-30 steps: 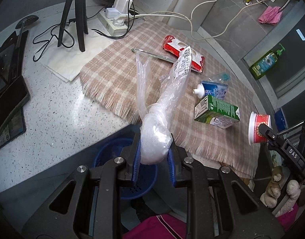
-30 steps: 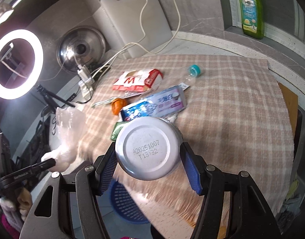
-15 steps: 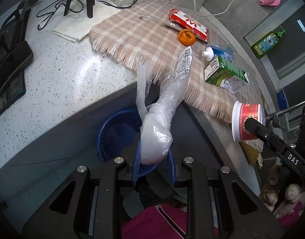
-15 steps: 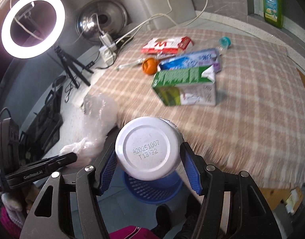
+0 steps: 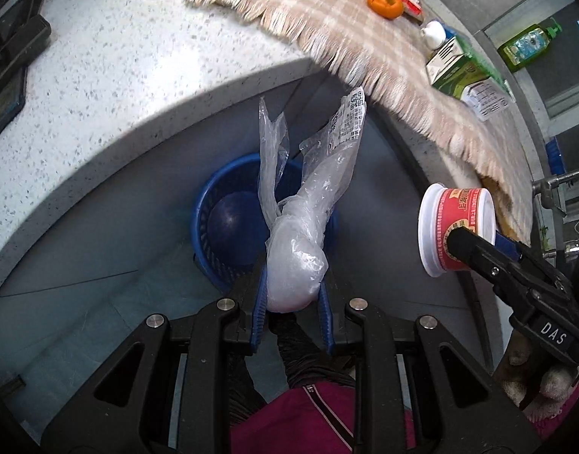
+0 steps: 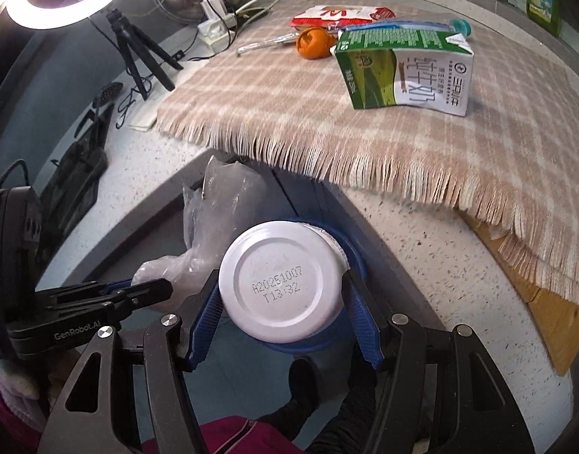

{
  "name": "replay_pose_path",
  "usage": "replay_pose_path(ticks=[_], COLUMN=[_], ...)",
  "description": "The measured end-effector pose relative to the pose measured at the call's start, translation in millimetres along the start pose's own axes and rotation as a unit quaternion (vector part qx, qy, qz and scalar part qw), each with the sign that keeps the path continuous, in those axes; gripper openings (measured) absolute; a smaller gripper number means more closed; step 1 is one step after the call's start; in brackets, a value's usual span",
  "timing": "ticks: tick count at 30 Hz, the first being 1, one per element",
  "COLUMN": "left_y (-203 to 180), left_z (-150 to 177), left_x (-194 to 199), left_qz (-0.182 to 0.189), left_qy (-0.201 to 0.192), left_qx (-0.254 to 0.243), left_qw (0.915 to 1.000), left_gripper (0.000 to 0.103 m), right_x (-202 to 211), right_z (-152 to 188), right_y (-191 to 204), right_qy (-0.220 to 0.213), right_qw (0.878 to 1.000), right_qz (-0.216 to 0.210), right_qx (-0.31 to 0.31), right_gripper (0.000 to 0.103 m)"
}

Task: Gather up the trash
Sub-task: 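Carry the cup and bag down over the blue basket with both tools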

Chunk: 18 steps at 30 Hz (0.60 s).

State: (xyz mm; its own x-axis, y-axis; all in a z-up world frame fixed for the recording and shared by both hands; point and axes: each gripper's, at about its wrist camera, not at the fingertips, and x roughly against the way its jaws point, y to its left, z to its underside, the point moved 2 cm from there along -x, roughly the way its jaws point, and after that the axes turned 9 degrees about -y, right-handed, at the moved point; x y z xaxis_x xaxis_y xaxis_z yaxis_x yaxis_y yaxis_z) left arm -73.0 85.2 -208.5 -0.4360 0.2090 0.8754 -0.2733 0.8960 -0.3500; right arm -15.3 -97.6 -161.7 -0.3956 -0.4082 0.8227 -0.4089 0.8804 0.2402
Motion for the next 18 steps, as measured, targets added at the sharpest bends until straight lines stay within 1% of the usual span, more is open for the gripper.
replay_pose_path(ticks=[6, 18], left_y=[11, 27], left_z=[7, 15], left_x=[-25, -65], left_qz=[-0.016, -0.029], left_qy=[0.023, 0.058], left_qx=[-0.002, 0.001], left_qw=[0.9996, 0.9979], left_gripper=[0.023, 0.023], right_x=[-22, -65], right_z=[17, 35], right_y=[2, -2], right_qy=[0.025, 0.062], right_qw=[1.0, 0.997], right_qz=[0.013, 0.039], right_qx=[0.004, 0.019], right_gripper=[0.061, 0.061])
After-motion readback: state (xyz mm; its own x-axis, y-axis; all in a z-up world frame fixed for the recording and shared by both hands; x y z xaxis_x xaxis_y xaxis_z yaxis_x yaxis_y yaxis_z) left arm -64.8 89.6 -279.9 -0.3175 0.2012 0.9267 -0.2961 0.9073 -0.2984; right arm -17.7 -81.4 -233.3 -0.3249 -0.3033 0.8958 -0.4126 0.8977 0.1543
